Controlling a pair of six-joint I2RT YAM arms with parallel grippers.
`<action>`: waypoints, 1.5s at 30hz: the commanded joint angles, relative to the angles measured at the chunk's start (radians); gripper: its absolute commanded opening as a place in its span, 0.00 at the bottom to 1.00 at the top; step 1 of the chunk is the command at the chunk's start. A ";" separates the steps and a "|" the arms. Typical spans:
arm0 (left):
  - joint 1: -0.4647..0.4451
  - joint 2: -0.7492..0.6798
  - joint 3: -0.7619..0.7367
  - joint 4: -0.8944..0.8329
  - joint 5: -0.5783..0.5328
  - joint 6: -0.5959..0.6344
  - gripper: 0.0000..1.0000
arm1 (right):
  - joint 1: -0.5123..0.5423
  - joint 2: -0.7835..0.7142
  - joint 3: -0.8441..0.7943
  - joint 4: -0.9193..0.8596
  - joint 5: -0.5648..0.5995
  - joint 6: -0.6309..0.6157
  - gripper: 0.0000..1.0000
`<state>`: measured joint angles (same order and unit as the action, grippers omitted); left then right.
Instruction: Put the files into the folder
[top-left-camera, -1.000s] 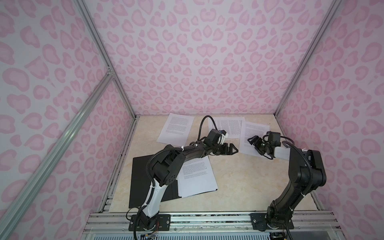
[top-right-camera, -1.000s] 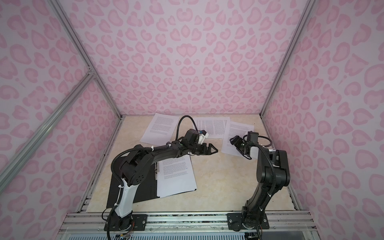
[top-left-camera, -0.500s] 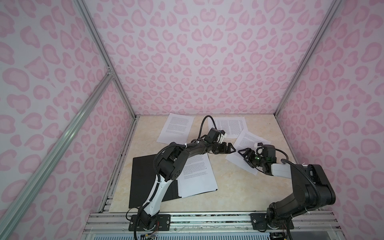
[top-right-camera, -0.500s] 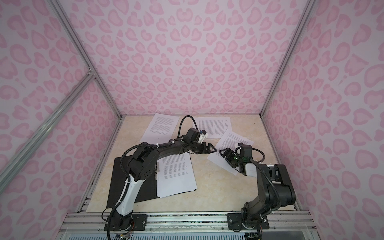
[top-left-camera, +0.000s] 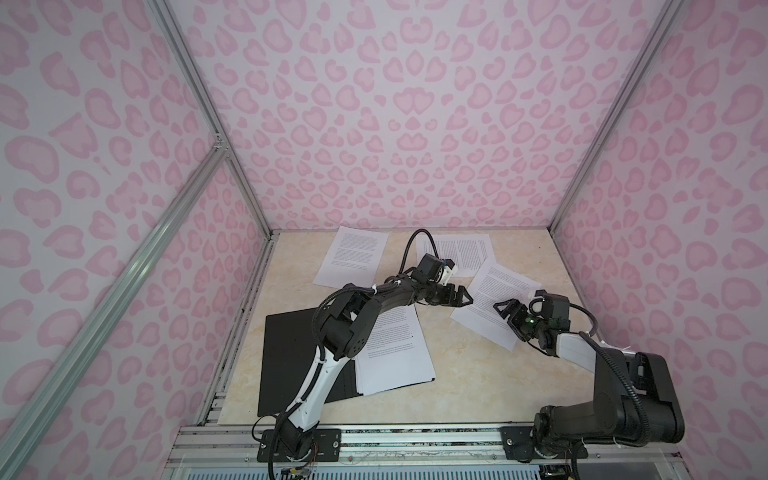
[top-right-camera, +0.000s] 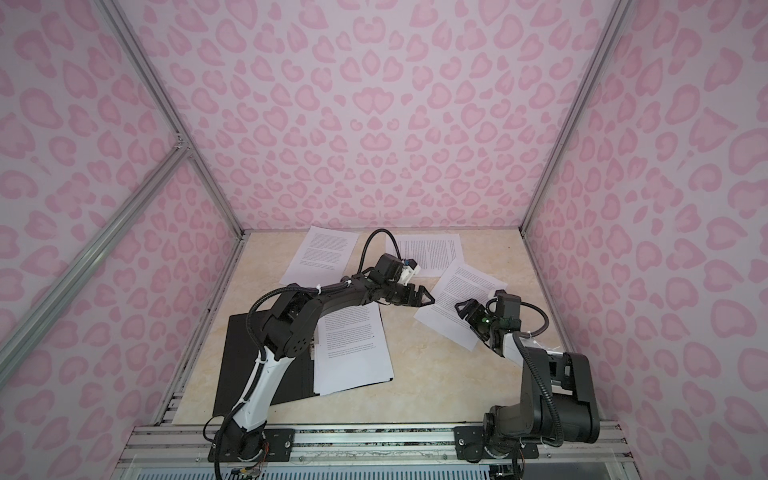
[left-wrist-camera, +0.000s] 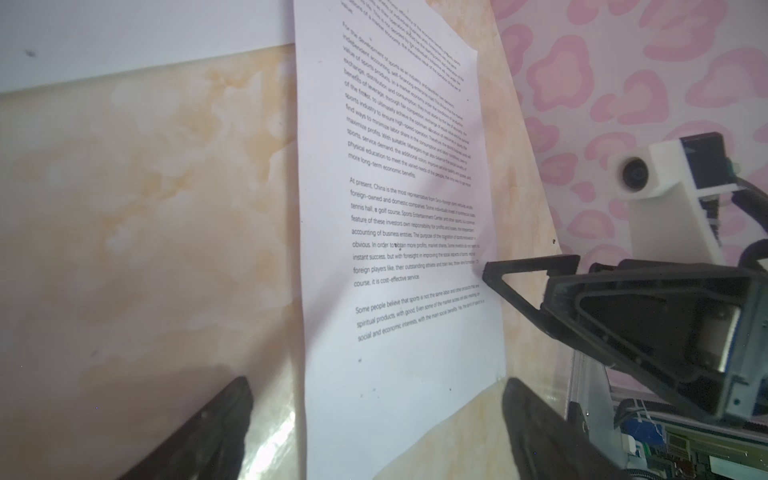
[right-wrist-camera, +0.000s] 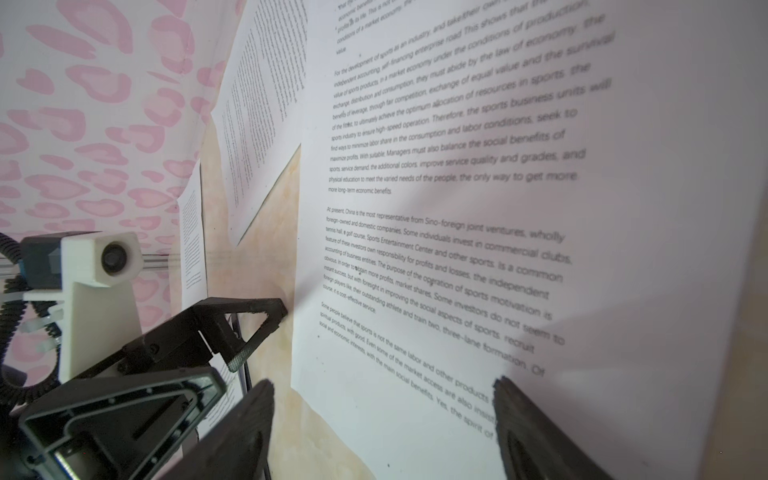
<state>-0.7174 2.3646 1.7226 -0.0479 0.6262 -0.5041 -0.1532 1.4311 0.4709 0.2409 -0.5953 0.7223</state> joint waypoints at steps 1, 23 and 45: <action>-0.003 0.038 0.009 -0.065 0.070 -0.008 0.96 | -0.001 0.023 -0.018 0.021 0.005 0.004 0.83; 0.018 -0.075 -0.201 0.232 0.264 -0.363 0.88 | -0.003 0.043 -0.058 0.095 -0.052 0.044 0.83; 0.000 -0.128 -0.270 0.249 0.118 -0.335 0.80 | 0.069 0.117 -0.043 0.181 -0.125 0.071 0.82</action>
<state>-0.7200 2.2559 1.4590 0.1967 0.7799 -0.8577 -0.0872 1.5326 0.4351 0.4404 -0.7120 0.7753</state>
